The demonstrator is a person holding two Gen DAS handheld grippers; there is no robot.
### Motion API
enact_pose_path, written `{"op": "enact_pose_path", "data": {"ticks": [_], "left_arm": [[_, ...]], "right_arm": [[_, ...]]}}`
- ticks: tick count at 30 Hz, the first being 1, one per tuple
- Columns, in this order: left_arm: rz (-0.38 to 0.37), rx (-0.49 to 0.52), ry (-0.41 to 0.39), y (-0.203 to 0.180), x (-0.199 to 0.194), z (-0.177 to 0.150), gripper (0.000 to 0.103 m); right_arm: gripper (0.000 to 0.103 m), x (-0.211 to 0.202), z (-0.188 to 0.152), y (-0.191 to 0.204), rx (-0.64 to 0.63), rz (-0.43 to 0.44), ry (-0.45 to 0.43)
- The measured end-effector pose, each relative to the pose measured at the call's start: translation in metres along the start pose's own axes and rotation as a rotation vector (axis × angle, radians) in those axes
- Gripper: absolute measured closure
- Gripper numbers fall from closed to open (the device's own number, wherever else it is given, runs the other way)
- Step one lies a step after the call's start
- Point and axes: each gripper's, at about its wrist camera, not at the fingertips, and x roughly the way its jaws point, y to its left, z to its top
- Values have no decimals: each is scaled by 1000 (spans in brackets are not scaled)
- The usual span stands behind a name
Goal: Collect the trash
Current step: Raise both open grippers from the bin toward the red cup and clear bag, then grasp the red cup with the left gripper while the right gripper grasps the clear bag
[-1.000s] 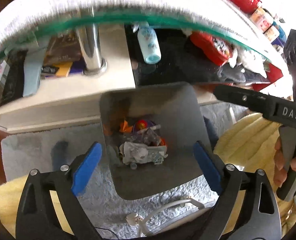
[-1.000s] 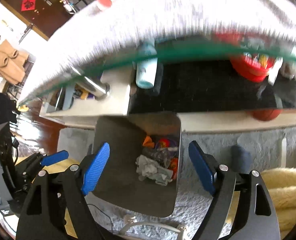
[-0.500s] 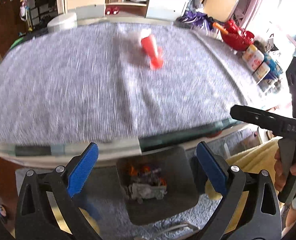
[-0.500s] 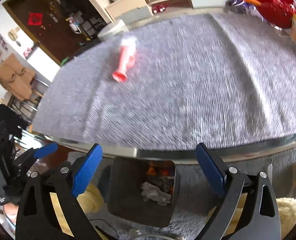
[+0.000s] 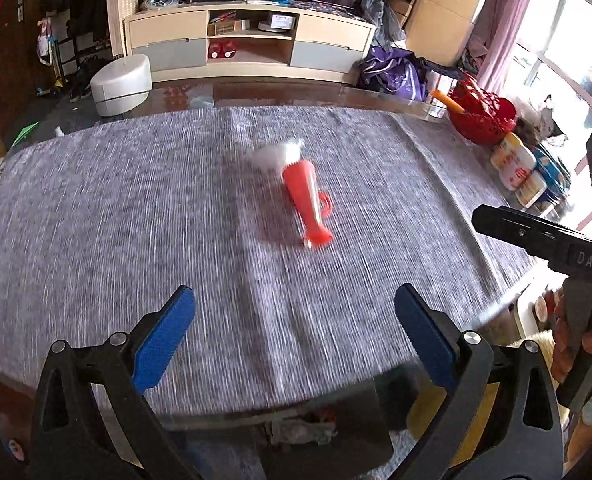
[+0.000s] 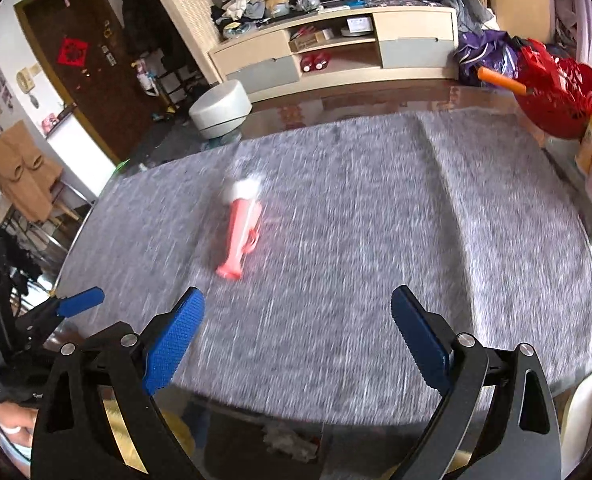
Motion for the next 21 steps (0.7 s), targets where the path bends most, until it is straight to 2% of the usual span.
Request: {"op": "enact_pose_path", "data": {"ticks": [7,11,16,18,21], "left_arm": [[-5,14,40,-5,54,29,11],[-20,9,76,-8,85,38,30],[-20,20,113,-12,119,45,52],[-16,30,126,-12,126,45,61],[-16,42,124,-10,130,41,70]], "right_arm": [[8,27,30,-5,-45,-113,-58],[8,45,42,-8,-50,-146,-71],[8,69,53,-14,-27,-136,-55],[8,75,56,-14,-23,-132,-52],[8,83,64,-12,-18,-120,-54]]}}
